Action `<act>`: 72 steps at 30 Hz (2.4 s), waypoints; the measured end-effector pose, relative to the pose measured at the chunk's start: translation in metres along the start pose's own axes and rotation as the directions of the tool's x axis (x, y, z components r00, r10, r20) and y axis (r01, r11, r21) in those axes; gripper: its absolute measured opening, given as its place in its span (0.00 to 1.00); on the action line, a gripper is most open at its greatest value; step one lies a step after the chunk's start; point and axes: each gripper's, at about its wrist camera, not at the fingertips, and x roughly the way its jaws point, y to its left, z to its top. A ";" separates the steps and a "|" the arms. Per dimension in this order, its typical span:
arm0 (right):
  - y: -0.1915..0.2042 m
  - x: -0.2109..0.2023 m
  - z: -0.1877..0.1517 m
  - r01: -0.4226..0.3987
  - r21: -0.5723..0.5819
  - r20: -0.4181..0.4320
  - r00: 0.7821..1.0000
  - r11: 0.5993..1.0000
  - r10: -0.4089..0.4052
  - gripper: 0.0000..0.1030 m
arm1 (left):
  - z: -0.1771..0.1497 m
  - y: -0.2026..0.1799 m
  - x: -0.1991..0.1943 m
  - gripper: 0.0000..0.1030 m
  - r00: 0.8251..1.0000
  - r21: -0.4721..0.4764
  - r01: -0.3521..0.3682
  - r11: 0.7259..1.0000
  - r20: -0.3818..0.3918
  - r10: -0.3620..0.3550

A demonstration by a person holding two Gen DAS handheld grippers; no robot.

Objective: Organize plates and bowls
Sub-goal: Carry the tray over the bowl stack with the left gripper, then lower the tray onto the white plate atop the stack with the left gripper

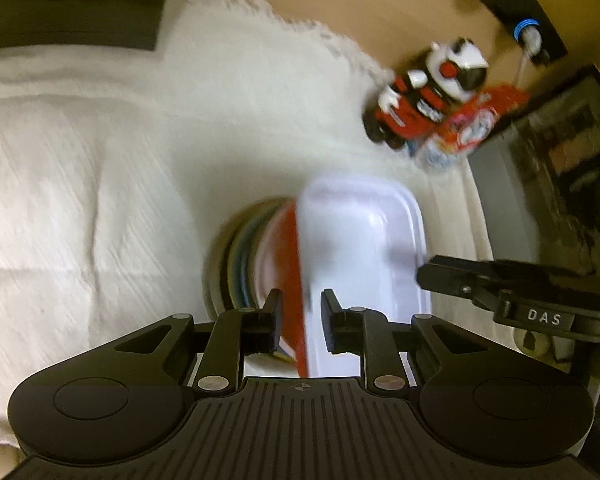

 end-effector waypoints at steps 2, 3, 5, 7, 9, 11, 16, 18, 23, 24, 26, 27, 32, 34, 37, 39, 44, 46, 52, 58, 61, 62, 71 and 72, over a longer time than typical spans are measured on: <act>-0.002 0.004 0.004 0.034 -0.003 0.019 0.999 0.999 -0.034 0.35 | 0.006 0.004 0.005 0.22 1.000 -0.020 -0.005 1.000 0.005 0.005; -0.004 0.007 0.005 0.047 -0.002 0.021 0.999 0.999 -0.047 0.35 | 0.008 0.007 0.010 0.22 1.000 -0.029 -0.008 1.000 0.001 0.008; -0.006 0.015 0.008 0.044 0.013 0.004 0.999 0.999 -0.044 0.35 | 0.010 0.008 0.018 0.22 1.000 -0.042 -0.002 0.999 -0.007 0.002; -0.006 0.023 0.008 0.033 0.017 -0.019 0.999 0.999 -0.033 0.35 | 0.011 0.010 0.023 0.21 1.000 -0.044 0.005 0.999 -0.018 -0.006; -0.002 0.029 0.009 0.037 0.011 -0.032 0.999 0.999 -0.036 0.35 | 0.011 0.009 0.025 0.21 1.000 -0.041 0.013 0.999 -0.025 -0.014; 0.001 0.030 0.009 0.039 0.004 -0.041 0.998 0.999 -0.039 0.35 | 0.009 0.007 0.025 0.21 0.999 -0.028 0.013 1.000 -0.032 -0.014; 0.000 0.022 -0.003 0.027 -0.006 -0.053 0.998 1.000 -0.027 0.35 | 0.001 0.001 0.026 0.21 0.999 0.029 0.000 1.000 -0.052 0.001; 0.000 0.027 -0.005 0.014 -0.002 -0.079 0.997 1.000 -0.014 0.35 | 0.003 0.001 0.033 0.21 0.998 0.028 0.011 1.000 -0.067 -0.009; 0.006 0.040 -0.004 0.014 -0.005 -0.073 0.997 1.000 -0.014 0.35 | 0.010 0.005 0.045 0.21 0.998 0.002 -0.001 1.000 -0.070 0.001; 0.006 0.042 -0.002 0.014 -0.003 -0.065 0.998 1.000 -0.014 0.35 | 0.012 0.005 0.045 0.21 0.998 0.001 -0.005 1.000 -0.066 0.005; 0.006 0.043 0.003 0.007 0.009 -0.057 0.998 1.000 -0.007 0.34 | 0.015 0.007 0.046 0.21 0.998 -0.003 -0.013 1.000 -0.054 0.013; 0.006 0.044 0.006 0.008 0.012 -0.052 0.999 1.000 -0.008 0.34 | 0.017 0.008 0.046 0.21 0.999 -0.008 -0.016 1.000 -0.051 0.016; 0.006 0.052 0.020 0.034 0.016 -0.037 0.999 0.999 -0.034 0.34 | 0.027 0.012 0.054 0.20 0.999 -0.020 -0.018 1.000 -0.050 0.017; 0.005 0.053 0.023 0.034 0.026 -0.041 0.999 0.999 -0.033 0.34 | 0.029 0.014 0.056 0.20 0.998 -0.028 -0.014 1.000 -0.056 0.013; 0.004 0.052 0.022 0.030 0.023 -0.045 0.999 0.999 -0.029 0.34 | 0.027 0.013 0.054 0.20 0.998 -0.014 -0.013 1.000 -0.064 0.012; 0.003 0.052 0.021 0.027 0.027 -0.055 0.998 0.999 -0.025 0.34 | 0.023 0.012 0.051 0.20 0.997 -0.001 -0.014 1.000 -0.073 0.014; 0.004 0.048 0.018 0.023 0.021 -0.065 0.998 1.000 -0.021 0.34 | 0.017 0.005 0.047 0.20 0.995 0.029 -0.030 0.999 -0.089 0.032; 0.005 0.045 0.016 0.011 0.018 -0.071 0.997 1.000 -0.010 0.34 | 0.016 0.004 0.046 0.20 0.995 0.029 -0.040 0.999 -0.091 0.043; 0.006 0.045 0.008 -0.007 0.016 -0.102 0.995 1.000 0.009 0.34 | 0.010 0.000 0.049 0.20 0.993 0.031 -0.048 0.998 -0.111 0.051; 0.011 0.035 0.003 0.004 -0.002 -0.068 0.998 1.000 -0.004 0.34 | 0.007 -0.013 0.037 0.21 0.995 0.057 -0.065 0.996 -0.071 0.069; 0.015 0.024 0.008 0.003 -0.020 -0.024 1.000 1.000 -0.004 0.34 | 0.014 -0.019 0.025 0.21 0.997 0.067 -0.066 0.996 -0.024 0.068; 0.015 0.022 0.011 0.005 -0.021 -0.010 1.000 1.000 -0.005 0.34 | 0.018 -0.020 0.023 0.22 0.998 0.066 -0.067 0.996 -0.010 0.067; -0.001 0.041 0.036 0.027 0.045 0.021 0.999 0.999 -0.028 0.34 | 0.051 -0.015 0.045 0.21 0.996 0.051 -0.088 0.995 0.017 0.088; -0.001 0.043 0.037 0.025 0.046 0.017 1.000 0.999 -0.025 0.34 | 0.053 -0.014 0.047 0.21 0.996 0.047 -0.089 0.995 0.014 0.088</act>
